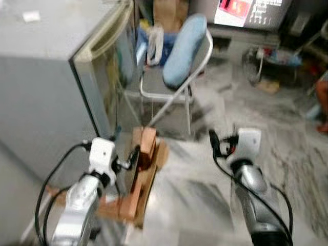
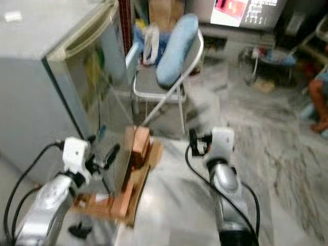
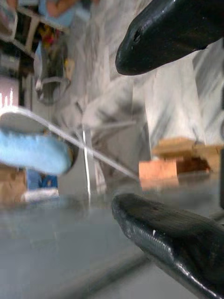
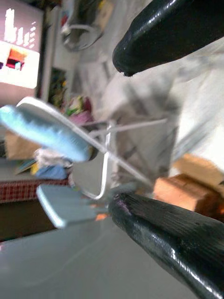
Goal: Restocking fridge
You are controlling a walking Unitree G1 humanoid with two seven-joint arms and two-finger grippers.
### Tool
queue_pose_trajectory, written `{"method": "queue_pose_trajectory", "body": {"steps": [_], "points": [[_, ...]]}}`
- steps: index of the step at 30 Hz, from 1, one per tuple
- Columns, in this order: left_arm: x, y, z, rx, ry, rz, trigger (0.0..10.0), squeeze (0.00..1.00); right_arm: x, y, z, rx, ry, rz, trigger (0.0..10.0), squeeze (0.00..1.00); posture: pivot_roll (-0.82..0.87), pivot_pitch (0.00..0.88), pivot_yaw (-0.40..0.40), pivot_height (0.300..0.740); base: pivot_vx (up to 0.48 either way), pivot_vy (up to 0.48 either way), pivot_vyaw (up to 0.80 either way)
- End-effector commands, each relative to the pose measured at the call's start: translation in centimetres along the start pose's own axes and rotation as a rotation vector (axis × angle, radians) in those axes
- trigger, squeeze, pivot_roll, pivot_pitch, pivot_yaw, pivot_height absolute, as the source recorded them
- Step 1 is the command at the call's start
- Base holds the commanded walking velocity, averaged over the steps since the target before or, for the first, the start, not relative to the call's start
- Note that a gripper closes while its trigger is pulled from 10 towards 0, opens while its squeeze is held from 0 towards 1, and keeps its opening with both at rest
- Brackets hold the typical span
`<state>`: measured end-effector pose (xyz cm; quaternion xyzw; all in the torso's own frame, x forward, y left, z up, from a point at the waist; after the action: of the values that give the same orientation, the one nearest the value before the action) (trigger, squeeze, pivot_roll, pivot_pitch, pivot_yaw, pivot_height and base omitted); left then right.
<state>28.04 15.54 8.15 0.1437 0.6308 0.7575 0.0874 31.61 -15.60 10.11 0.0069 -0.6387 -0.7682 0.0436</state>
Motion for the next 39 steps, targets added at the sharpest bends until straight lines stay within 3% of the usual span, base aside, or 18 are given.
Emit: {"method": "queue_pose_trajectory", "body": {"steps": [1, 12, 16, 24, 25, 30, 36, 39], "points": [[0.3, -0.6, 0.2, 0.004, 0.023, 0.021, 10.0, 0.00, 0.2, -0.1, 0.3, 0.004, 0.016, 0.007, 10.0, 0.00, 0.07, 0.034, -0.064, 0.740, 0.000, 0.000, 0.00], [1.2, -1.2, 1.7, 0.021, 0.124, 0.047, 10.0, 0.00, 0.3, -0.3, 0.2, 0.011, 0.019, 0.015, 10.0, 0.00, 0.07, 0.038, -0.069, 0.740, 0.000, 0.000, 0.00], [-0.4, -0.9, 2.0, -0.012, 0.108, 0.040, 10.0, 0.00, 0.1, -0.3, 0.5, 0.011, 0.029, 0.016, 10.0, 0.00, 0.08, 0.040, -0.078, 0.740, 0.000, 0.000, 0.00], [-2.3, -0.5, 3.6, -0.012, 0.165, 0.026, 10.0, 0.00, -0.1, 0.0, 1.1, 0.006, 0.040, 0.009, 10.0, 0.00, 0.08, 0.043, -0.075, 0.740, 0.000, 0.000, 0.00], [-2.9, -0.7, 4.5, -0.019, 0.220, 0.035, 10.0, 0.00, -0.1, -0.1, 1.2, 0.005, 0.045, 0.009, 10.0, 0.00, 0.08, 0.041, -0.073, 0.740, 0.000, 0.000, 0.00], [-3.6, -0.6, 6.0, -0.016, 0.285, 0.036, 10.0, 0.00, -0.1, 0.1, 1.4, -0.001, 0.045, 0.003, 10.0, 0.00, 0.07, 0.040, -0.067, 0.740, 0.000, 0.000, 0.00], [-4.3, 0.1, 5.5, -0.016, 0.242, 0.009, 10.0, 0.00, -0.1, -0.1, 1.3, -0.004, 0.041, 0.006, 10.0, 0.00, 0.08, 0.039, -0.063, 0.740, 0.000, 0.000, 0.00], [-5.5, 1.3, 4.4, -0.019, 0.161, -0.034, 10.0, 0.00, -0.2, -0.1, 1.3, -0.007, 0.040, 0.007, 10.0, 0.00, 0.08, 0.038, -0.064, 0.740, 0.000, 0.000, 0.00]]}}
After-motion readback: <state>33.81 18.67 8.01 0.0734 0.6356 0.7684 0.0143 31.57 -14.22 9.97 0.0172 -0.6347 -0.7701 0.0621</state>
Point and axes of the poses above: a point about 5 cm out from each wrist's last joint towards the gripper, its own x axis pointing back from the gripper into the wrist, its own y axis along the axis of the wrist's last joint, z = x × y, the point moved 3 cm from there along -x, pointing out of the wrist towards the gripper, and after that the axes turned 7 degrees about -x, right-handed, at the moved point
